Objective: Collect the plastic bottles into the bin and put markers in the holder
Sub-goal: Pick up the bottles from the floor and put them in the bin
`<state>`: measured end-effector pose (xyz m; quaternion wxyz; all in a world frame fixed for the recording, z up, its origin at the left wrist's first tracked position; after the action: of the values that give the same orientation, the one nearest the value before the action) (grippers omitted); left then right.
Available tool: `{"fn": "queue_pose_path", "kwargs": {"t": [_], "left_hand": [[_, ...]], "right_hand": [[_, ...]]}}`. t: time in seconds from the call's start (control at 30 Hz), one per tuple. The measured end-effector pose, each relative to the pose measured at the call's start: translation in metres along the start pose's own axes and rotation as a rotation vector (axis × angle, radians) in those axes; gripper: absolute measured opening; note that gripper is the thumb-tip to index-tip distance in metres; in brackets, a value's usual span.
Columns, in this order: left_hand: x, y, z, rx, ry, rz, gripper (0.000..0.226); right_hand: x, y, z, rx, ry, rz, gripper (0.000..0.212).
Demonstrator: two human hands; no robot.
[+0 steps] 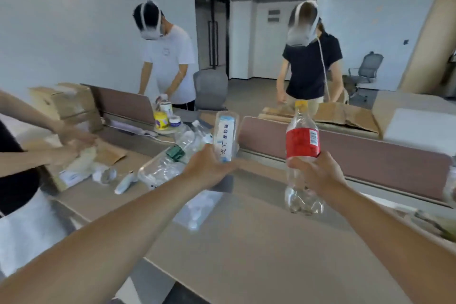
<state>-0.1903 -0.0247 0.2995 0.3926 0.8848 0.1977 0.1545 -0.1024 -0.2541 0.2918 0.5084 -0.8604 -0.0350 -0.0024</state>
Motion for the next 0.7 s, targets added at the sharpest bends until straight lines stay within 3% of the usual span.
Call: {"fn": "queue_pose_path", "kwargs": {"t": [0.2,0.3,0.37,0.5,0.7], "left_hand": [[0.090,-0.119,-0.090,-0.068,0.067,-0.192,0.058],[0.121,-0.161,-0.109,-0.067,0.017,-0.248,0.067],[0.136,-0.174,-0.117,-0.063,-0.022,-0.247,0.075],[0.161,-0.186,-0.117,-0.052,-0.042,-0.264,0.071],[0.184,-0.186,-0.095,0.026,-0.111,-0.164,0.061]], "right_hand": [[0.044,-0.081,0.148,-0.023,-0.156,-0.033,0.062],[0.061,-0.096,0.198,-0.098,-0.186,-0.007,0.070],[0.069,-0.101,0.218,-0.087,-0.162,0.056,0.074],[0.088,-0.113,0.231,-0.175,-0.140,0.076,0.068],[0.118,-0.136,0.237,-0.240,-0.111,0.134,0.096]]}}
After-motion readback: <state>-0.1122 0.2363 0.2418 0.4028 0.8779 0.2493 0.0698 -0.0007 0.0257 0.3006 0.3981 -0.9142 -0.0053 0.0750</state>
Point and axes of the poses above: each hand's wrist, its own x-axis towards the middle knuckle, its own z-axis out of the palm, y = z × x, the point moved 2 cm from there along x, towards the middle knuckle, and after that the axes turned 3 degrees about y, right-handed, at the moved point
